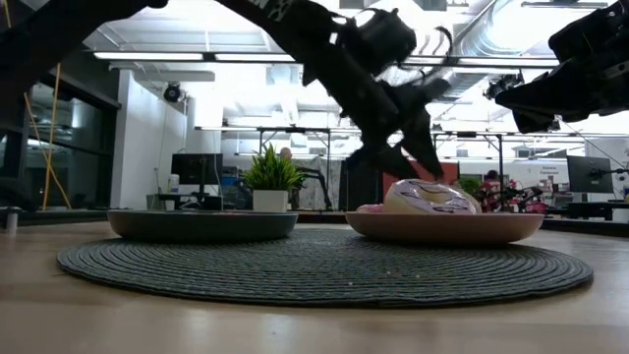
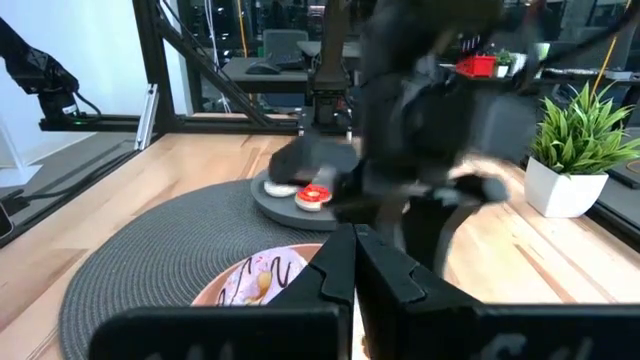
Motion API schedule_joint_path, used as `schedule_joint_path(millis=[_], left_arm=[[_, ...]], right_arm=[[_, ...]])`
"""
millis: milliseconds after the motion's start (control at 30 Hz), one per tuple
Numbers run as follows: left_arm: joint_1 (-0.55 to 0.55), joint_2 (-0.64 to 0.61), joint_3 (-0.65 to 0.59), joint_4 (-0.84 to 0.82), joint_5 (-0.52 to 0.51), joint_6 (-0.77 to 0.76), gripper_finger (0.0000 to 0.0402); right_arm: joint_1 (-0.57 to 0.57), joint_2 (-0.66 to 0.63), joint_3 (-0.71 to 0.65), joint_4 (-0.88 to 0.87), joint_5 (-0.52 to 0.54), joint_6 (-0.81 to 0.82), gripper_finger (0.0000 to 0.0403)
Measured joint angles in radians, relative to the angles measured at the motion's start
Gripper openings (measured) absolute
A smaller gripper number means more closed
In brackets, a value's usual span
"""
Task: Pick & Place donuts
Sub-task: Put the big white donut on the pink plate, then put the small orange donut on the gray plate
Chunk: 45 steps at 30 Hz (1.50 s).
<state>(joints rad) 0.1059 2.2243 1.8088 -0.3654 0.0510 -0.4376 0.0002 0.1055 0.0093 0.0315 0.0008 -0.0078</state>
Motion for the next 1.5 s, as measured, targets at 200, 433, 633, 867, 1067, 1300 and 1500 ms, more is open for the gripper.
schedule_joint_path(millis=[200,433,633,867,1067,1300,1500], left_arm=[[0.013,-0.113,0.000,-0.022,0.008,0.109,0.0159],[0.002,-0.299,0.001,-0.193,0.089,0.284,0.0159],[0.013,-0.470,-0.140,-0.199,0.166,0.328,0.0159],[0.011,-0.811,-0.643,0.183,0.209,0.257,0.0159],[0.027,-1.129,-1.093,0.585,0.189,0.128,0.0159],[0.027,-1.459,-1.445,0.817,0.016,0.066,0.0159],[0.027,-1.676,-1.558,0.759,-0.001,0.018,0.0159]], right_arm=[[0.000,0.000,0.000,0.000,0.000,0.000,0.0000],[0.000,0.000,0.000,0.000,0.000,0.000,0.0000],[0.000,0.000,0.000,0.001,0.000,0.000,0.0000],[0.000,0.000,0.000,0.001,0.000,0.000,0.0000],[0.000,0.000,0.000,0.001,0.000,0.000,0.0000],[0.000,0.000,0.000,0.000,-0.001,0.000,0.0000],[0.000,0.000,0.000,-0.002,-0.001,0.000,0.0000]])
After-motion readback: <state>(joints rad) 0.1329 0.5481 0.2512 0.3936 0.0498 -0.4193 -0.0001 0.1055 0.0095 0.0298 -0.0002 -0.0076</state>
